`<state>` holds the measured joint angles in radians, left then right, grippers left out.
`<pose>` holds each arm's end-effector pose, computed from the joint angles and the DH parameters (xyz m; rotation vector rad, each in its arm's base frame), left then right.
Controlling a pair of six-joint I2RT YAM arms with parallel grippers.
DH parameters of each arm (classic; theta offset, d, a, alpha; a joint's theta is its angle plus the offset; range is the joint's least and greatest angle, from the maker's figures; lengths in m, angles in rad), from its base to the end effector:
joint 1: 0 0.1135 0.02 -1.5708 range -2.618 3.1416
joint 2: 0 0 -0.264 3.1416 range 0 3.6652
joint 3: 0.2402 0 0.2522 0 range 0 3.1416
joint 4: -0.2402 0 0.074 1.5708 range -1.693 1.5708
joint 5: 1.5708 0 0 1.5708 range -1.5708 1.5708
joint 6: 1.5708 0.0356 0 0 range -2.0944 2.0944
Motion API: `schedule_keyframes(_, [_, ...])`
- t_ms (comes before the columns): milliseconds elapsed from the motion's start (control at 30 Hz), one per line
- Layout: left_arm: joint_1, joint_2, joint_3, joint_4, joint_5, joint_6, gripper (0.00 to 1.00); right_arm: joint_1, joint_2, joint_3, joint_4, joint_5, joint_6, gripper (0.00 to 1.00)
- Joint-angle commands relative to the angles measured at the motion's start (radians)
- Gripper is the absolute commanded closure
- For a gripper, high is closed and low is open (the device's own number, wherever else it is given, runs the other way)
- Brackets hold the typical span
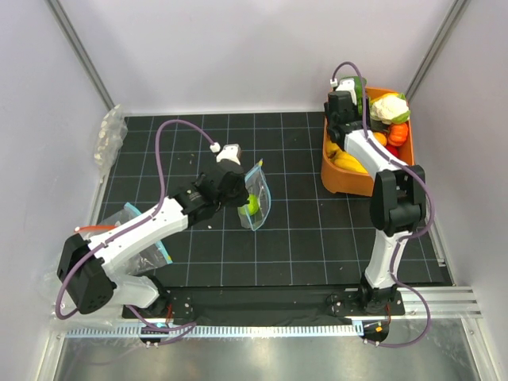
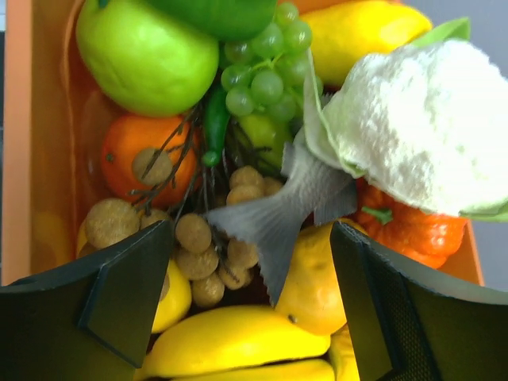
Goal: Place the food in the zip-top bag and seal the zipper
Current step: Pick up the fake fish from the bin.
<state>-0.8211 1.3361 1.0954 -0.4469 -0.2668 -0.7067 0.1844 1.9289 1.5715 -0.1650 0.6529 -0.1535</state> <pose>0.2076 -0.2092 0.3014 -0.0140 2.2829 -0.5243 0.4479 0.0615 0.2802 0.0497 2.0394 -0.6599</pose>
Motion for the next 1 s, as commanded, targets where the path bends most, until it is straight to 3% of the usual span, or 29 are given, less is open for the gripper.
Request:
schedule_keyframes(0, [0.005,-0.035,0.001,0.022,-0.018,-0.002,0.99,0.003,0.03,0.123,0.021,0.141,-0.103,0.13])
schedule_keyframes(133, [0.004,-0.012,0.009,0.022,0.001,-0.002,0.99,0.003,0.097,0.168,0.038,0.25,-0.142,0.23])
schedule_keyframes(267, [0.005,0.006,0.017,0.022,0.006,-0.002,1.0,0.003,0.107,0.154,0.061,0.263,-0.144,0.38])
schedule_keyframes(367, [0.005,0.006,0.017,0.022,0.006,-0.002,1.0,0.004,0.108,0.156,0.056,0.266,-0.13,0.57])
schedule_keyframes(400, [0.005,0.005,0.015,0.02,0.006,-0.002,0.99,0.004,0.104,0.154,0.055,0.264,-0.127,0.79])
schedule_keyframes(467, [0.005,0.002,0.015,0.024,0.006,-0.002,0.99,0.007,0.091,0.141,0.056,0.252,-0.106,0.99])
schedule_keyframes(667, [0.005,0.0,0.014,0.02,-0.008,0.001,1.0,0.058,-0.007,0.071,0.071,0.234,-0.057,0.99])
schedule_keyframes(967, [0.005,-0.006,0.012,0.019,-0.018,0.007,1.0,0.156,-0.179,0.068,-0.072,0.244,0.014,0.99])
